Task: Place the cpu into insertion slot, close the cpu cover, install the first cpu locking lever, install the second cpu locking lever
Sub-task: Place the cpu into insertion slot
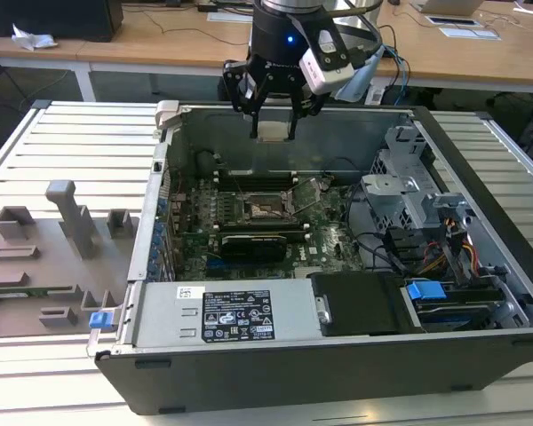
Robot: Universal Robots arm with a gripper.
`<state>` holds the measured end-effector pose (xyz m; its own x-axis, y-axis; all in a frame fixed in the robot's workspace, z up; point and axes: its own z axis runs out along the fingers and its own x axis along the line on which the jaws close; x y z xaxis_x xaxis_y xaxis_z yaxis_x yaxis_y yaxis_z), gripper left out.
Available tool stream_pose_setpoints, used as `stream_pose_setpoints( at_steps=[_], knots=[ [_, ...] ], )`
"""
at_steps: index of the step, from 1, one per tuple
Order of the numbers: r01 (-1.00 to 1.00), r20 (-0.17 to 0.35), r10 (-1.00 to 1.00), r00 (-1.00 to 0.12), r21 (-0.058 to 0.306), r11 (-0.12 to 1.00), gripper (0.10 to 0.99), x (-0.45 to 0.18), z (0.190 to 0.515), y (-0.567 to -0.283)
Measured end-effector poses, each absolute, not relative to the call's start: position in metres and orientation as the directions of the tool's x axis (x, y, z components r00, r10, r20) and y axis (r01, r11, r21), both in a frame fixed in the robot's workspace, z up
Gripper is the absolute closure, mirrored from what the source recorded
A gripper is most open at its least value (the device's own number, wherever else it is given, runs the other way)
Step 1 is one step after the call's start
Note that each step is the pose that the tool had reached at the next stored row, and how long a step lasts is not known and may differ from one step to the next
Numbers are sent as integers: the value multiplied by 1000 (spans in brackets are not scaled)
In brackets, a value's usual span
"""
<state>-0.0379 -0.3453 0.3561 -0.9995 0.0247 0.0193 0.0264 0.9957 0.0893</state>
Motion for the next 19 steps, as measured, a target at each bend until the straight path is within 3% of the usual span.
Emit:
stream_pose_setpoints(
  at_steps=[19],
  knots=[
    [26,19,25,-1000,89,996,541,-38,347,-345]
  ],
)
